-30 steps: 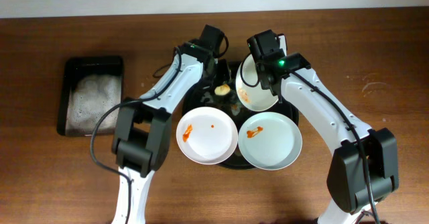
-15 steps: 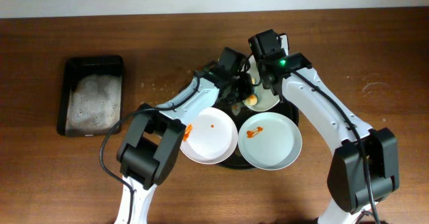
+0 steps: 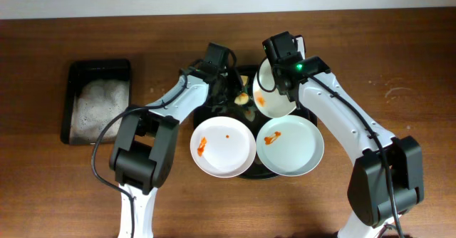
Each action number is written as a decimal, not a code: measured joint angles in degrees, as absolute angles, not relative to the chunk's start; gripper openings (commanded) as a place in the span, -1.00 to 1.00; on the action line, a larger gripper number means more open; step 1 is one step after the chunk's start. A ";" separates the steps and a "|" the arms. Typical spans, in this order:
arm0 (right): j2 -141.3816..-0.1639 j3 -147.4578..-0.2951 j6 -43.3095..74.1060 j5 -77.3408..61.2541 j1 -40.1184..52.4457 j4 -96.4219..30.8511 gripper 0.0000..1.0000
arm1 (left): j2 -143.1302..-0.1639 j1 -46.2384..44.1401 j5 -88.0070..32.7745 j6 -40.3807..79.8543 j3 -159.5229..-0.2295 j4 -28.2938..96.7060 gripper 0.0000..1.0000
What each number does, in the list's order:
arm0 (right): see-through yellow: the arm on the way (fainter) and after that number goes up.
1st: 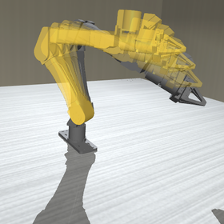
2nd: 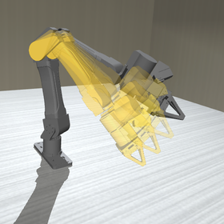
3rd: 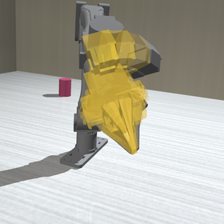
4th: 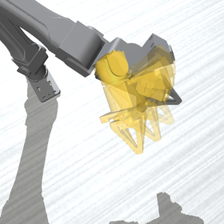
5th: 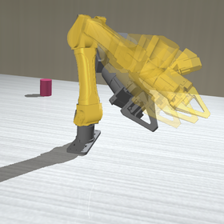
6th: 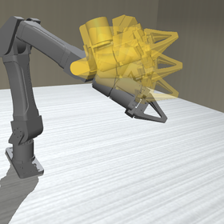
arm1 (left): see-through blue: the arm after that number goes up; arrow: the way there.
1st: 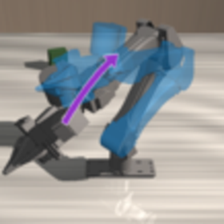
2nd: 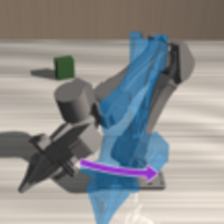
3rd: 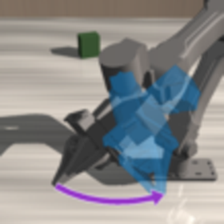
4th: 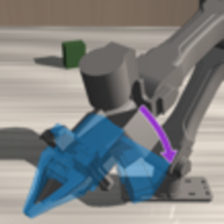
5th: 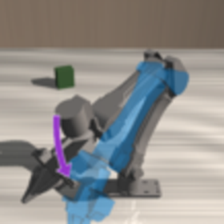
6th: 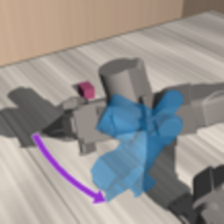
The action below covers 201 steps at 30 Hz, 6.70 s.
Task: Clean dirty plates on tray and stack at the side
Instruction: 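Tilt the plate up with the right gripper and scrub it with the sponge, then lift the cleaned plate away from the tray with the right gripper, then carry the plate right and set it on the table with the right gripper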
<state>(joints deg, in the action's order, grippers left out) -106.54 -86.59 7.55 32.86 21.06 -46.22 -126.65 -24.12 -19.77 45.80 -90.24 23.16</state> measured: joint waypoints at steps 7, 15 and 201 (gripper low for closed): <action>-106.50 -92.90 2.92 39.20 21.96 -51.22 -0.92 | -115.68 -24.14 -17.50 32.01 -89.89 30.15 -1.00; -106.04 -94.72 -2.57 56.82 31.51 -51.03 -0.92 | -114.87 -24.14 -7.11 26.00 -89.73 38.22 -0.99; -121.51 -98.76 -2.70 -17.89 9.34 -53.28 -0.10 | -116.90 -21.71 -22.83 20.53 -89.03 33.19 -0.99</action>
